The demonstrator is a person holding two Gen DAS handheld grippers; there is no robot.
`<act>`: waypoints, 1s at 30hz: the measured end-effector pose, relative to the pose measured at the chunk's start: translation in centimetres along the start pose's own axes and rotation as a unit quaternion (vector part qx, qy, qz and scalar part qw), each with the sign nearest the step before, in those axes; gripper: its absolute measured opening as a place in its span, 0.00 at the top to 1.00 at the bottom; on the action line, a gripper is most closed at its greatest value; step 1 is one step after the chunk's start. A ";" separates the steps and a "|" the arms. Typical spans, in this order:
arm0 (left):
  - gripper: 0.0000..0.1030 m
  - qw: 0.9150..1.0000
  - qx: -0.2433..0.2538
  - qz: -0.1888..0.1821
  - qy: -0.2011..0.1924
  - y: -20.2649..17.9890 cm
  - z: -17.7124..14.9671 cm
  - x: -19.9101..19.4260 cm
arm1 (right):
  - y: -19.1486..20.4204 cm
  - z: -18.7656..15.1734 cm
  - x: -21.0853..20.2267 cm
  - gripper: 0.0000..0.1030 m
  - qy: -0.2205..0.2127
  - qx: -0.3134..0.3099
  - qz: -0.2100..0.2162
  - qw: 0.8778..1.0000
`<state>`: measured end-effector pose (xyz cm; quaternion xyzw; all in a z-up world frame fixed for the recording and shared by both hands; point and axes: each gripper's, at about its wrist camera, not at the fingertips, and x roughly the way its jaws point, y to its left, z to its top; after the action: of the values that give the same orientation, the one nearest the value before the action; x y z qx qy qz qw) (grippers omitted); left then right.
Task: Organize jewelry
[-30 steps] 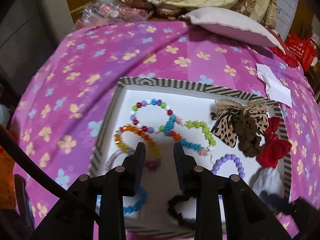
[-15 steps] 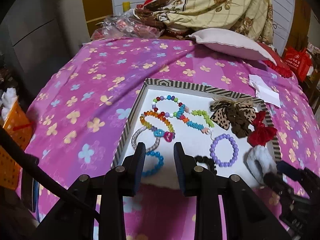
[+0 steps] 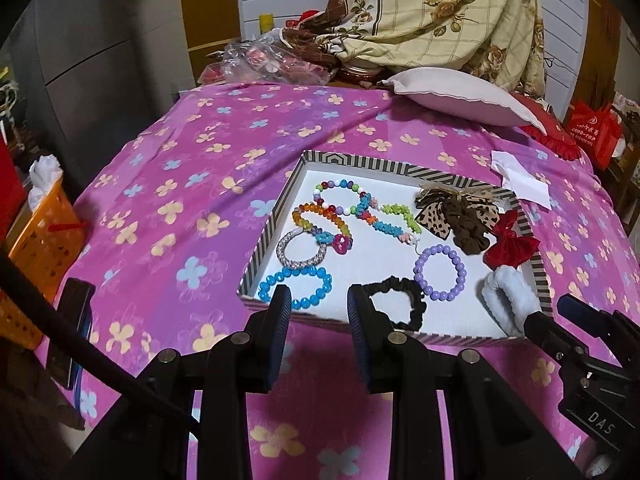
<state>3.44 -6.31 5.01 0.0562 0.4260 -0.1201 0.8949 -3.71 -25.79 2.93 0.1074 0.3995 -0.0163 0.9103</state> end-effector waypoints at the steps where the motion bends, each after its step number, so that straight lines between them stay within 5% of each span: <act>1: 0.60 1.000 0.000 0.001 0.000 -0.1 -0.2 -0.2 | 0.0 -0.1 -0.2 0.38 -0.001 0.000 0.000 1.000; 30: 0.60 1.000 -0.005 0.012 -0.017 -0.4 -0.5 -2.1 | 0.1 0.4 -2.3 0.35 -0.020 -0.007 -0.010 1.000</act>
<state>1.70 -6.27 6.34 0.0551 0.4102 -0.1084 0.9039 -4.93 -25.88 4.92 0.0972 0.3819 -0.0249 0.9187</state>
